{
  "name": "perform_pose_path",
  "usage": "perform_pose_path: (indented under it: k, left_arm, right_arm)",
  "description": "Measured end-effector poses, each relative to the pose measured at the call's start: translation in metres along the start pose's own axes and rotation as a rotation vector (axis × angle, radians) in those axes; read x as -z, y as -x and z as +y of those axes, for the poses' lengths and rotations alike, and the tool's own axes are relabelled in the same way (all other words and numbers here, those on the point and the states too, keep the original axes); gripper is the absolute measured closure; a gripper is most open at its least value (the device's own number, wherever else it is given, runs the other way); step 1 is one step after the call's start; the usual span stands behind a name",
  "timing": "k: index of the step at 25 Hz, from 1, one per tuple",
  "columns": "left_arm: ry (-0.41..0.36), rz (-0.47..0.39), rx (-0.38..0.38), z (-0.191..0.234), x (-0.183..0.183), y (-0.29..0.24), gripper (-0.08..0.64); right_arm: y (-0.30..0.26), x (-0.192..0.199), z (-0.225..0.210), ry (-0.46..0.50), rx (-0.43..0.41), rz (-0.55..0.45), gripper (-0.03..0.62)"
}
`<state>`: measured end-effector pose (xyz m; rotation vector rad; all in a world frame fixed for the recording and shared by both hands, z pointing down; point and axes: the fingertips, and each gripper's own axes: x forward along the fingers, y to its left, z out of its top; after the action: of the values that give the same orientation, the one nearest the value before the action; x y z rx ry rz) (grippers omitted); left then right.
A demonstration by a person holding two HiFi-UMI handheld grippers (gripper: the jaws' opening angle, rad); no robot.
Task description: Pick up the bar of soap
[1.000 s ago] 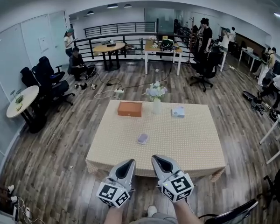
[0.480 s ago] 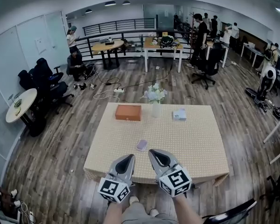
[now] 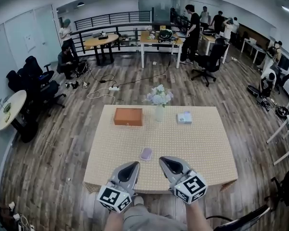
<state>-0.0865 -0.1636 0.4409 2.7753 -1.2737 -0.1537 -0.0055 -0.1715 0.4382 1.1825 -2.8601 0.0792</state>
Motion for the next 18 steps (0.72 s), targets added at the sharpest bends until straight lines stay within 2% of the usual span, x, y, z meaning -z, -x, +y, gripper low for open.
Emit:
perform_pose_path:
  k: [3, 9, 14, 18]
  left_arm:
    - [0.018, 0.005, 0.007, 0.036, 0.003, -0.011, 0.571]
    - [-0.006, -0.023, 0.061, 0.086, -0.025, -0.041, 0.571]
    - [-0.015, -0.033, 0.138, 0.109, -0.027, -0.055, 0.565]
    - [-0.009, -0.004, 0.15, 0.116, -0.02, -0.064, 0.565]
  right_arm:
    - [-0.034, 0.004, -0.011, 0.001, 0.024, 0.015, 0.591]
    - [-0.09, -0.01, -0.022, 0.011, 0.041, 0.005, 0.591]
    - [-0.119, -0.016, -0.029, 0.027, 0.076, -0.015, 0.591]
    - [-0.128, -0.013, -0.033, 0.028, 0.085, 0.001, 0.591]
